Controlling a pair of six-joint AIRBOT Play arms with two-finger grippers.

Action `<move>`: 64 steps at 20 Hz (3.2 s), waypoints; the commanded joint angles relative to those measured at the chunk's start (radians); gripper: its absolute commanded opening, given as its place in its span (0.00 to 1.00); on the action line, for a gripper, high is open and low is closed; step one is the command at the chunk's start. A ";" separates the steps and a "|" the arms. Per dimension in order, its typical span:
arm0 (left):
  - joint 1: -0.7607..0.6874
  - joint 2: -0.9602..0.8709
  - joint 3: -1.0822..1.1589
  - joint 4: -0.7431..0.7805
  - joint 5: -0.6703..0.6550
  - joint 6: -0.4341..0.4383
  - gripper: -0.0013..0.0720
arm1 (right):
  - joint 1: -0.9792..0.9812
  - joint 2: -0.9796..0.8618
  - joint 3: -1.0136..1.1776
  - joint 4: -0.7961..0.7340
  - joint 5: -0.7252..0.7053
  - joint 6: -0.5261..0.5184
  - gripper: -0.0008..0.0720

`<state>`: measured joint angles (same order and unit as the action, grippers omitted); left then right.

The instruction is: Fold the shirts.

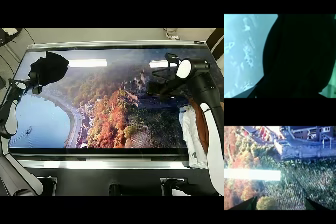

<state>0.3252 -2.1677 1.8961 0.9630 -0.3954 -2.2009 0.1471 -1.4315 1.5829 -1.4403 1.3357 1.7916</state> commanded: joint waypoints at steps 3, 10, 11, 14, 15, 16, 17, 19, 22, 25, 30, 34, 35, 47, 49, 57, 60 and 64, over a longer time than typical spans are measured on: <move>-0.014 -0.048 0.003 -0.138 0.132 -0.002 0.78 | 0.000 0.000 0.000 0.046 0.003 0.005 0.94; -0.028 0.056 0.025 -0.148 0.037 0.268 0.05 | 0.000 0.012 0.002 -0.020 0.052 0.000 0.93; -0.037 0.117 0.025 -0.148 0.036 0.375 0.05 | 0.000 0.025 0.006 -0.073 0.053 -0.006 0.93; -0.072 0.352 0.025 -0.148 -0.060 0.663 0.05 | 0.000 0.098 0.019 -0.237 0.050 -0.023 0.93; -0.086 0.438 0.025 -0.148 -0.116 0.745 0.05 | 0.000 0.137 0.019 -0.283 0.050 -0.023 0.93; -0.108 0.529 0.025 -0.148 -0.179 0.816 0.05 | 0.000 0.174 0.019 -0.310 0.050 -0.023 0.93; -0.135 0.610 0.025 -0.148 -0.234 0.868 0.05 | 0.000 0.218 0.019 -0.324 0.051 -0.023 0.93; -0.211 0.764 0.024 -0.148 -0.339 0.893 0.05 | 0.000 0.306 0.019 -0.323 0.053 -0.022 0.93; -0.364 0.904 0.023 -0.148 -0.455 0.893 0.05 | 0.000 0.433 0.019 -0.323 0.053 -0.022 0.93; -0.555 0.921 0.014 -0.089 -0.558 0.892 0.05 | 0.000 0.543 0.019 -0.323 0.054 -0.022 0.93; -0.884 0.841 -0.215 -0.021 -0.563 0.816 0.05 | 0.000 0.658 0.019 -0.322 0.123 -0.022 0.93; -1.123 0.708 -0.352 -0.020 -0.471 0.802 0.07 | 0.000 0.678 0.019 -0.323 0.174 -0.022 0.93; -1.143 0.679 -0.345 -0.020 -0.478 0.801 0.40 | 0.000 0.675 0.018 -0.322 0.174 -0.022 0.93; -0.248 0.686 -0.365 0.216 -0.996 0.671 0.95 | 0.000 0.493 -0.425 0.183 0.263 -0.026 0.94; -0.164 0.685 -0.540 0.211 -0.950 0.672 0.88 | 0.000 0.492 -0.565 0.187 0.250 -0.026 0.94; -0.161 0.652 -0.865 0.027 -0.522 0.739 0.86 | 0.000 0.492 -0.809 0.332 0.177 -0.052 0.99; -0.166 0.632 -0.865 -0.094 -0.416 0.794 0.86 | 0.000 0.492 -0.868 0.332 0.169 -0.052 0.99; -0.158 0.631 -0.826 -0.193 -0.361 0.868 0.85 | 0.000 0.492 -0.907 0.333 0.143 -0.052 0.99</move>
<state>0.1608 -1.5311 1.0542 0.8478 -0.8276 -1.3888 0.1471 -0.9386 0.7074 -1.1149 1.5009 1.7393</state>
